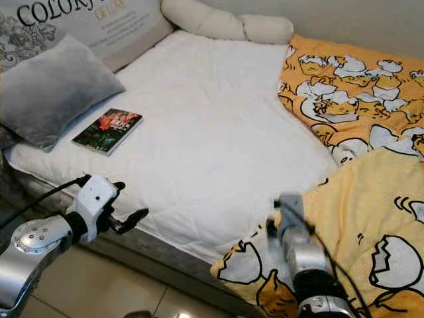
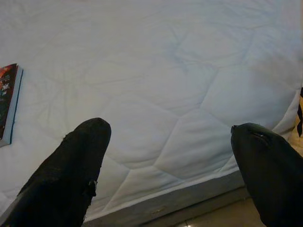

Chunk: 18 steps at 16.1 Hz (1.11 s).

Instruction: Clean up the room

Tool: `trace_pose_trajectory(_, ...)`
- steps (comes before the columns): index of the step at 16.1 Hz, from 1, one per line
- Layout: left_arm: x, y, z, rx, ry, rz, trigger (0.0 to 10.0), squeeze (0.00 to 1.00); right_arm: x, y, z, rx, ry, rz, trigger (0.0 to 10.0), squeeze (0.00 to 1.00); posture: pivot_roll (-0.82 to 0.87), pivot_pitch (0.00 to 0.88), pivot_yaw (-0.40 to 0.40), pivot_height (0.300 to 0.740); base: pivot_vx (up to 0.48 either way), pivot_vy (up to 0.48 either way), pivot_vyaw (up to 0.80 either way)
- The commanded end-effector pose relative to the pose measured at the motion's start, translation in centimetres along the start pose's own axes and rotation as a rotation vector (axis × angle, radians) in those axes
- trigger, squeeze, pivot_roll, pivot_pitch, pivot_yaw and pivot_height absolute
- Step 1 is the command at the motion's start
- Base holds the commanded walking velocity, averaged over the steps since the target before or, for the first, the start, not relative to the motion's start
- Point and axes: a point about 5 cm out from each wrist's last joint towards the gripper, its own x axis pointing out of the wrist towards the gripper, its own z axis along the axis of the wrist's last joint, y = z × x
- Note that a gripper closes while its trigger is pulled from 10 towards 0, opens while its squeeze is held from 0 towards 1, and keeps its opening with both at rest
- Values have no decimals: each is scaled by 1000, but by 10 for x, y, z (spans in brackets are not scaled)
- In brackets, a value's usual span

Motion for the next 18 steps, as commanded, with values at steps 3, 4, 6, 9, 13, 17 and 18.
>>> trace_pose_trajectory(3, -4, -1, 1, 19, 8, -1, 10000, 0, 7, 8, -1, 115, 46, 73, 0, 0, 161, 0, -3, 740, 0, 0, 0)
trace_pose_trajectory(4, -4, -1, 1, 20, 10, -2, 10000, 0, 8, 8, -1, 120, 48, 77, 0, 0, 161, 0, -3, 740, 0, 0, 0)
trace_pose_trajectory(6, -6, -3, 0, 23, 16, -13, 10000, 0, 10, 4, -1, 106, 54, 68, 0, 0, 167, 0, -5, 740, 0, 0, 0)
trace_pose_trajectory(9, -6, -4, -1, 19, 22, -18, 10000, 0, 11, 2, 0, 106, 56, 75, 0, 0, 168, 0, -5, 740, 0, 0, 0)
trace_pose_trajectory(13, -7, -6, -2, 10, 30, -10, 10000, 0, 12, -2, -9, 63, 79, 102, 0, 0, 170, 0, -14, 740, 0, 0, 0)
trace_pose_trajectory(17, -7, -8, -2, 4, 33, -16, 10000, 0, 13, -5, -11, 70, 81, 137, 0, 0, 166, 0, -13, 740, 0, 0, 0)
trace_pose_trajectory(18, -7, -8, -2, 4, 34, -17, 10000, 0, 13, -5, -11, 66, 78, 148, 0, 0, 165, 0, -14, 740, 0, 0, 0)
